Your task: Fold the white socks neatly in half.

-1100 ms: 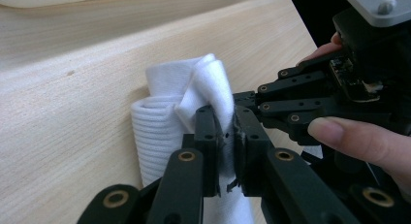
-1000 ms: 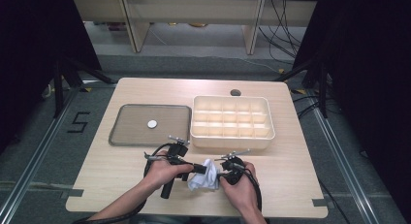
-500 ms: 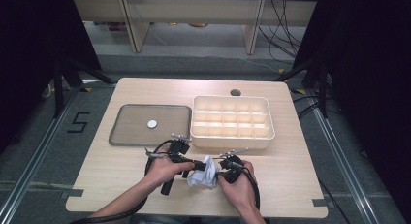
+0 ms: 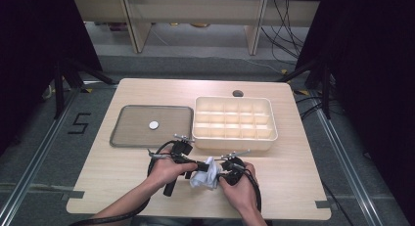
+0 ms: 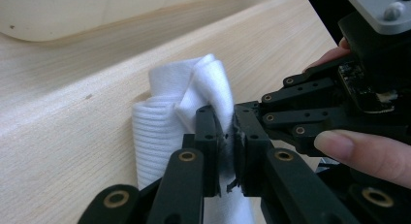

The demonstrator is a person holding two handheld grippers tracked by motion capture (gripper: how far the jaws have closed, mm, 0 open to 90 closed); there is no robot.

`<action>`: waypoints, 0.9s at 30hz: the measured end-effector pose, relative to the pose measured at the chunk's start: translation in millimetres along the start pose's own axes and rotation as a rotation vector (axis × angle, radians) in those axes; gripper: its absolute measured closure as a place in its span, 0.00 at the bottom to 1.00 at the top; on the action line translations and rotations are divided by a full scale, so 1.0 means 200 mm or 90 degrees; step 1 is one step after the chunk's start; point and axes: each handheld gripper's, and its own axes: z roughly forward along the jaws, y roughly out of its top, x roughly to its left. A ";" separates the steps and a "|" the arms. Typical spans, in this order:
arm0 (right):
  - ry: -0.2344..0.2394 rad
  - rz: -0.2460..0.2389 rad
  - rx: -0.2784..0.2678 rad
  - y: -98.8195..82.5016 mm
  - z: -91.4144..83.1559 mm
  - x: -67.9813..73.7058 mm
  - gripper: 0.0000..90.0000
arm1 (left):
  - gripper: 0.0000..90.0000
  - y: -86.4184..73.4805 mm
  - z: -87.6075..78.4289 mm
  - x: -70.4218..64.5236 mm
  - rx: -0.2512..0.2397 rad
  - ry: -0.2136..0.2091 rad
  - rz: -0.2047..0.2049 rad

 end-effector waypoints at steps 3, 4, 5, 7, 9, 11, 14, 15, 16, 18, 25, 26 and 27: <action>-0.004 0.003 -0.004 0.00 -0.01 -0.01 1.00 | 0.91 0.01 -0.01 0.01 -0.001 0.004 -0.002; -0.007 -0.005 -0.012 0.01 -0.02 -0.03 1.00 | 0.91 0.01 -0.01 0.01 -0.004 0.004 0.000; -0.011 0.006 -0.019 0.01 -0.03 -0.03 1.00 | 0.91 0.01 -0.01 0.01 -0.004 0.003 -0.001; -0.018 0.018 -0.026 0.03 -0.04 -0.05 1.00 | 0.91 0.01 -0.01 0.02 -0.003 0.005 -0.004; -0.024 0.004 -0.032 0.03 -0.04 -0.08 1.00 | 0.91 0.02 -0.02 0.02 -0.002 0.006 -0.001; -0.030 0.011 -0.020 0.04 -0.03 -0.09 1.00 | 0.91 0.02 -0.02 0.02 -0.003 0.005 -0.003; -0.032 0.043 -0.022 0.05 -0.03 -0.09 1.00 | 0.91 0.03 -0.02 0.02 0.000 0.008 -0.003; -0.037 0.032 -0.027 0.06 -0.03 -0.11 1.00 | 0.91 0.03 -0.02 0.02 -0.001 0.006 -0.003; -0.041 0.041 -0.021 0.06 -0.03 -0.12 1.00 | 0.91 0.03 -0.02 0.02 0.000 0.009 -0.004; -0.042 0.069 -0.019 0.07 -0.03 -0.12 1.00 | 0.91 0.04 -0.02 0.03 0.000 0.009 -0.007; -0.049 0.035 -0.017 0.10 0.00 -0.13 1.00 | 0.91 0.05 -0.01 0.03 0.006 0.012 -0.008; -0.062 0.020 -0.021 0.10 0.01 -0.14 1.00 | 0.91 0.05 0.00 0.03 -0.001 0.008 -0.014; -0.052 0.009 -0.018 0.10 0.01 -0.14 1.00 | 0.91 0.05 0.00 0.03 0.006 0.009 -0.010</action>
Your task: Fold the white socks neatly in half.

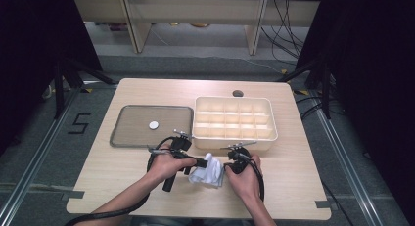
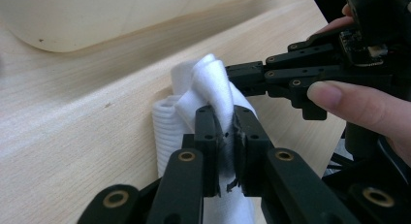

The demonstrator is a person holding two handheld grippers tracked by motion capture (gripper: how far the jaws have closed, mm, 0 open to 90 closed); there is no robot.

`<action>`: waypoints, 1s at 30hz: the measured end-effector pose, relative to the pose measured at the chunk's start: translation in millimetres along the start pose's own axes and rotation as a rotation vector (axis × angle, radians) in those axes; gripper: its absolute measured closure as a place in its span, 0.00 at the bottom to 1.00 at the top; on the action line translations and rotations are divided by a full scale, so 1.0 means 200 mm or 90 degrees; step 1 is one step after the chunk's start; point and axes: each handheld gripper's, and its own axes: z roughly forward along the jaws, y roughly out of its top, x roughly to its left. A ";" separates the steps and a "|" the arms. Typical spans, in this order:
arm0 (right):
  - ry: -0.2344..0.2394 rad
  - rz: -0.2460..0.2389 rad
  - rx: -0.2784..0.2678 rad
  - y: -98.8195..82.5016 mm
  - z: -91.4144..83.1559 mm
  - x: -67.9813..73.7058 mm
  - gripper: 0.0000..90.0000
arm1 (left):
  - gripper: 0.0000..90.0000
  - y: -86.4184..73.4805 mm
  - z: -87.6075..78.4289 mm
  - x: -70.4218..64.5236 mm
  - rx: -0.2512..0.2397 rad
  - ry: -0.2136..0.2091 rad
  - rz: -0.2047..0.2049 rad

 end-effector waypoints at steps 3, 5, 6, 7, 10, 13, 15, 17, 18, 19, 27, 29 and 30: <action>0.007 -0.011 -0.005 0.00 0.01 0.01 1.00 | 0.91 0.01 0.01 0.00 0.005 0.001 0.002; 0.006 -0.025 -0.003 0.01 0.01 0.01 1.00 | 0.91 0.01 0.02 -0.01 0.007 0.000 -0.002; 0.012 -0.021 -0.005 0.01 0.01 0.02 1.00 | 0.91 0.01 0.02 -0.01 0.008 0.000 -0.001; 0.010 -0.036 -0.005 0.01 0.02 0.02 1.00 | 0.91 0.01 0.02 -0.01 0.011 0.001 0.001; 0.011 -0.040 -0.012 0.01 0.02 0.03 1.00 | 0.91 0.01 0.03 -0.01 0.011 -0.002 -0.005; 0.017 -0.046 -0.008 0.00 0.03 0.04 1.00 | 0.91 0.01 0.04 -0.01 0.011 -0.003 -0.004; 0.021 -0.037 -0.008 0.00 0.03 0.06 1.00 | 0.91 0.01 0.04 -0.01 0.014 -0.004 -0.001; 0.019 -0.050 -0.004 0.00 0.04 0.06 1.00 | 0.90 0.01 0.04 -0.01 0.015 -0.005 -0.002; 0.026 -0.039 -0.006 0.00 0.03 0.07 1.00 | 0.90 0.00 0.04 -0.02 0.015 -0.006 -0.007; 0.024 -0.035 -0.005 0.00 0.03 0.08 1.00 | 0.90 0.00 0.04 -0.02 0.015 -0.006 -0.008; 0.028 -0.060 -0.007 0.00 0.04 0.12 1.00 | 0.90 0.00 0.03 -0.02 0.019 -0.009 -0.004; 0.029 -0.068 -0.003 -0.01 0.03 0.14 1.00 | 0.90 0.00 0.03 -0.02 0.020 -0.006 -0.007; 0.032 -0.072 -0.001 -0.01 0.03 0.15 1.00 | 0.90 0.00 0.03 -0.02 0.021 -0.005 -0.008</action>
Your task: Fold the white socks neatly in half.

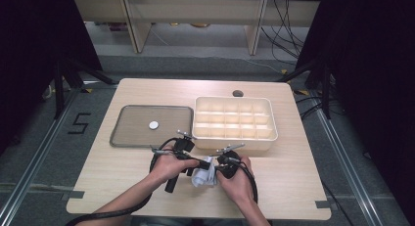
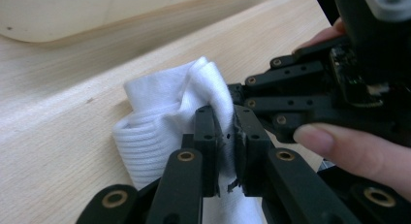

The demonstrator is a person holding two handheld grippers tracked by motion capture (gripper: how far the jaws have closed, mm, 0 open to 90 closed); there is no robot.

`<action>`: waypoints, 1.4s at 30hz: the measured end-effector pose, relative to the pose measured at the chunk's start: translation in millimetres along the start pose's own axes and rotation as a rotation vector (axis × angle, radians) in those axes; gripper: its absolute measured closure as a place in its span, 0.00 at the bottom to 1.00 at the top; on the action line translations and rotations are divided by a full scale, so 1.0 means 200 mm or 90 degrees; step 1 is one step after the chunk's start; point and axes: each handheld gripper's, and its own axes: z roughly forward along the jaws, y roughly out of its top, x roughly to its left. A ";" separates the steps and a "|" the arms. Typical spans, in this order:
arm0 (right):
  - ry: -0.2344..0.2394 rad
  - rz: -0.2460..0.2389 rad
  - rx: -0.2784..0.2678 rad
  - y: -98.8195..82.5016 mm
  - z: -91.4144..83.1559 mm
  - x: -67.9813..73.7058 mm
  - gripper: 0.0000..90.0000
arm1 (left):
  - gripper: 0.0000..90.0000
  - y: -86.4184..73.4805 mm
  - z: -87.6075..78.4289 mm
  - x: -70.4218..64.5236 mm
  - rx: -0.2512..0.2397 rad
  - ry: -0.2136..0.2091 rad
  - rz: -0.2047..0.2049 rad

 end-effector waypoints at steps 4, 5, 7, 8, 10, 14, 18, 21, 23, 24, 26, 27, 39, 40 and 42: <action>0.010 -0.013 0.003 0.00 0.01 0.02 1.00 | 0.90 0.00 0.00 0.00 -0.001 0.003 0.002; 0.009 -0.017 0.003 0.00 0.01 0.02 1.00 | 0.90 0.00 0.00 0.00 -0.001 0.004 0.003; 0.013 -0.019 0.005 0.00 0.02 0.03 1.00 | 0.90 0.00 0.00 0.00 -0.003 0.002 0.000; 0.013 -0.022 0.003 0.00 0.02 0.03 1.00 | 0.90 0.00 0.00 0.00 -0.003 0.002 -0.004; 0.013 -0.018 0.002 0.00 0.02 0.04 1.00 | 0.90 0.00 0.00 0.01 -0.001 0.007 0.001; 0.017 -0.022 0.001 0.00 0.03 0.04 1.00 | 0.90 0.00 0.00 0.01 0.002 0.024 0.012; 0.036 -0.011 -0.005 0.01 0.01 0.03 0.99 | 0.90 -0.01 0.01 0.02 0.004 0.037 0.021; 0.047 0.033 -0.026 0.03 -0.04 -0.01 0.95 | 0.90 -0.01 0.01 0.01 0.004 0.044 0.023; 0.051 0.070 -0.042 0.06 -0.08 -0.04 0.91 | 0.90 -0.01 0.01 0.01 0.006 0.047 0.027; 0.053 0.086 -0.048 0.07 -0.10 -0.05 0.89 | 0.90 -0.01 0.00 0.02 0.018 0.051 0.045; 0.057 0.113 -0.060 0.10 -0.12 -0.06 0.85 | 0.89 -0.02 0.01 0.01 0.009 0.053 0.037; 0.051 0.112 -0.062 0.12 -0.14 -0.06 0.83 | 0.89 -0.02 0.02 0.00 0.007 0.055 0.037; 0.080 0.114 -0.056 0.22 -0.08 -0.03 0.73 | 0.89 -0.02 0.02 -0.01 0.032 0.088 0.097; 0.087 0.129 -0.045 0.22 -0.08 -0.02 0.73 | 0.89 -0.02 0.02 -0.01 0.031 0.084 0.097; 0.084 0.141 -0.048 0.22 -0.07 -0.01 0.74 | 0.88 -0.02 0.03 -0.01 0.035 0.088 0.097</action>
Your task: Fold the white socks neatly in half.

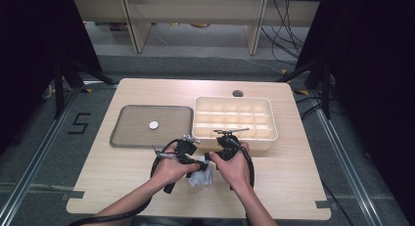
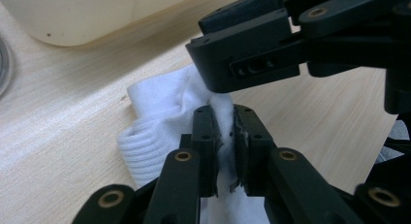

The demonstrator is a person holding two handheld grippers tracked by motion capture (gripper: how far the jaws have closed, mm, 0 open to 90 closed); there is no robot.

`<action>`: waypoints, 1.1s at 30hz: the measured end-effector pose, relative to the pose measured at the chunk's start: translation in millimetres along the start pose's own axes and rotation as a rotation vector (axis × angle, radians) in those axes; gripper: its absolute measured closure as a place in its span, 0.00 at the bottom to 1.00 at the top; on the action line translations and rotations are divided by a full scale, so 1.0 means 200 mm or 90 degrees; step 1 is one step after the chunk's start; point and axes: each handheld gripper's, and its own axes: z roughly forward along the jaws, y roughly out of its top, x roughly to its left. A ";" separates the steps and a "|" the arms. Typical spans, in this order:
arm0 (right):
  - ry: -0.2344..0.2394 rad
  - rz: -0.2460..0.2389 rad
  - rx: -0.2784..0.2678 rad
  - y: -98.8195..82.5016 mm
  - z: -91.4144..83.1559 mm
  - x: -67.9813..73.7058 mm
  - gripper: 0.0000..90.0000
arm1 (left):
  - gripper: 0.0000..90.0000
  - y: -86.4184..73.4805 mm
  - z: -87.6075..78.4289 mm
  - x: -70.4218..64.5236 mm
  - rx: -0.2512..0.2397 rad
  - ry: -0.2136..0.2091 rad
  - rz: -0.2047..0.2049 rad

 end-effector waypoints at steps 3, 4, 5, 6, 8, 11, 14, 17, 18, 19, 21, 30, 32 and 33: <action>-0.006 -0.022 0.018 0.00 0.02 -0.01 0.76 | 0.88 0.00 0.00 0.00 0.004 0.003 0.001; 0.001 -0.014 0.023 0.00 0.02 -0.01 0.76 | 0.88 0.00 0.00 0.00 -0.002 0.000 -0.004; 0.002 -0.014 0.022 0.00 0.02 -0.01 0.78 | 0.88 0.00 0.02 -0.01 -0.017 -0.006 -0.019; 0.000 -0.007 0.026 0.00 0.02 -0.01 0.78 | 0.88 0.00 0.01 -0.01 -0.011 -0.001 -0.014; 0.011 -0.014 0.035 0.00 0.03 -0.01 0.82 | 0.88 0.00 0.02 0.00 -0.007 -0.004 -0.013; 0.013 -0.023 0.040 0.00 0.03 -0.02 0.91 | 0.87 0.01 0.02 0.01 0.003 -0.008 0.000; 0.015 -0.025 0.047 -0.01 0.05 -0.02 0.94 | 0.83 0.00 0.02 0.01 -0.003 -0.010 0.005; 0.020 -0.017 0.052 0.00 0.05 -0.04 0.94 | 0.72 0.00 0.00 -0.02 -0.041 -0.022 -0.012; 0.021 -0.022 0.050 0.00 0.05 -0.04 0.94 | 0.70 0.00 -0.02 -0.03 -0.045 -0.017 -0.008; 0.016 -0.015 0.047 0.00 0.05 -0.04 0.94 | 0.69 0.00 -0.04 -0.03 -0.051 -0.022 -0.001; 0.015 -0.024 0.047 -0.01 0.05 -0.06 0.94 | 0.68 -0.01 -0.08 -0.06 -0.064 -0.026 0.011; 0.018 -0.007 0.050 -0.01 0.05 -0.05 0.94 | 0.83 -0.09 -0.10 -0.08 -0.057 -0.025 0.048; 0.015 -0.002 0.050 -0.01 0.05 -0.05 0.94 | 0.84 -0.09 -0.09 -0.09 -0.054 -0.027 0.059; 0.009 -0.010 0.047 -0.01 0.05 -0.06 0.94 | 0.85 -0.10 -0.07 -0.10 -0.051 -0.027 0.058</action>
